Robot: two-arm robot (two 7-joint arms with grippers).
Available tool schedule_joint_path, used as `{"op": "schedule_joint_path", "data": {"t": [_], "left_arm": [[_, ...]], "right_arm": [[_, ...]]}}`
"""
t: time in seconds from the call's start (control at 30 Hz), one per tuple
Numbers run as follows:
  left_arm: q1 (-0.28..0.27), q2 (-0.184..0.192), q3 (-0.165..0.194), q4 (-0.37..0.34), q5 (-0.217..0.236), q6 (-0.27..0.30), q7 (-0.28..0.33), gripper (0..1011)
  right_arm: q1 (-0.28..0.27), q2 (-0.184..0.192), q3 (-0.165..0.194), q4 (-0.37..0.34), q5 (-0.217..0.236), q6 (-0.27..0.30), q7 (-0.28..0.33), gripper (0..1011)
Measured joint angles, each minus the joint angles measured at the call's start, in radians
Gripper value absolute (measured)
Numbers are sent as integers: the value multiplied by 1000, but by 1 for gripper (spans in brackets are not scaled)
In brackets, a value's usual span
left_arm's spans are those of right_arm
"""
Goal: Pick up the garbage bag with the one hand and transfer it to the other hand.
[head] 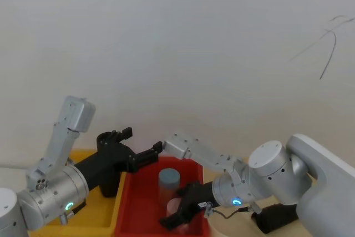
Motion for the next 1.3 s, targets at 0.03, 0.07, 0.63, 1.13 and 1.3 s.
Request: {"op": "schedule_joint_path", "data": {"t": [0.03, 0.07, 0.63, 1.13, 1.3], "left_arm": [[0, 0, 0, 0, 0, 0, 0, 1000], [0, 0, 0, 0, 0, 0, 0, 1000], [0, 0, 0, 0, 0, 0, 0, 1000], [0, 0, 0, 0, 0, 0, 0, 1000], [0, 0, 0, 0, 0, 0, 0, 1000]], "right_arm": [[1, 0, 0, 2, -1, -1, 1, 1001], [2, -2, 0, 7, -2, -2, 3, 1001], [11, -12, 2, 67, -15, -12, 24, 1001], [14, -18, 4, 95, -19, -18, 36, 725], [13, -17, 9, 93, -20, -18, 36, 676]]}}
